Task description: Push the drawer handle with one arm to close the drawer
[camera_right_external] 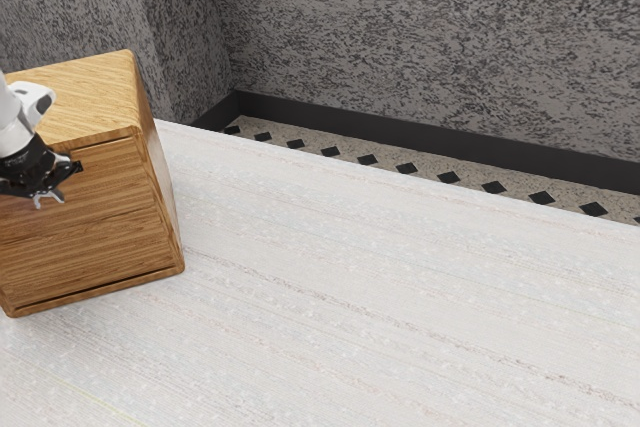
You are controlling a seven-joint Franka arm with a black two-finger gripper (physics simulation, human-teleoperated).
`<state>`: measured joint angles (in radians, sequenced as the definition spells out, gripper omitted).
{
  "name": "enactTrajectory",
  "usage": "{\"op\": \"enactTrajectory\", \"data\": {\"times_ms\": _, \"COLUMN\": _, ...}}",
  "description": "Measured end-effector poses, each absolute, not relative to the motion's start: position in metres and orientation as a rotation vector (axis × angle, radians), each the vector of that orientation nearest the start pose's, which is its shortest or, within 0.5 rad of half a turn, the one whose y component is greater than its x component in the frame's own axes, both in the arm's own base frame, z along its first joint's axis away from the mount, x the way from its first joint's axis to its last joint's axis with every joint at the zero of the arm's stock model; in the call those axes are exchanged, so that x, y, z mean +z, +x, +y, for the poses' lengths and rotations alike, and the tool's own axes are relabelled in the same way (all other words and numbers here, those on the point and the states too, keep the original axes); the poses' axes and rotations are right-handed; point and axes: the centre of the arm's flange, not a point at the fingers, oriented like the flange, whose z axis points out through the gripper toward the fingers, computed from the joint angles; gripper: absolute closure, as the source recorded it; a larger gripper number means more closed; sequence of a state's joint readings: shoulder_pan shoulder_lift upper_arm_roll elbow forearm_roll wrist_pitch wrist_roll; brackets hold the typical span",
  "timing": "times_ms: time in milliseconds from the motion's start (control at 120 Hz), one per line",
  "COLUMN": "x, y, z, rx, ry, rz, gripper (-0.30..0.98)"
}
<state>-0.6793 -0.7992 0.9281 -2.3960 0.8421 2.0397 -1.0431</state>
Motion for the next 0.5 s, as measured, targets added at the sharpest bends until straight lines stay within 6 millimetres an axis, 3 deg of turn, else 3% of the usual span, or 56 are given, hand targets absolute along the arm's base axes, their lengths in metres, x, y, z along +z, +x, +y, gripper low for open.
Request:
{"op": "enactTrajectory", "data": {"times_ms": 125, "x": 0.522, "y": 0.381, "z": 0.157, "rx": -0.576, "ry": -2.748, "rz": -1.254, "gripper": 0.76}}
{"op": "enactTrajectory", "data": {"times_ms": 250, "x": 0.567, "y": 0.355, "z": 0.087, "rx": -0.629, "ry": -2.741, "rz": -1.174, "gripper": 0.76}}
{"op": "enactTrajectory", "data": {"times_ms": 333, "x": 0.598, "y": 0.326, "z": 0.043, "rx": -0.620, "ry": -2.754, "rz": -1.125, "gripper": 0.59}}
{"op": "enactTrajectory", "data": {"times_ms": 392, "x": 0.628, "y": 0.312, "z": 0.037, "rx": -0.614, "ry": -2.765, "rz": -1.098, "gripper": 0.46}}
{"op": "enactTrajectory", "data": {"times_ms": 450, "x": 0.660, "y": 0.312, "z": 0.019, "rx": -0.621, "ry": -2.827, "rz": -0.947, "gripper": 0.35}}
{"op": "enactTrajectory", "data": {"times_ms": 500, "x": 0.667, "y": 0.322, "z": 0.018, "rx": -0.562, "ry": -2.881, "rz": -0.840, "gripper": 0.28}}
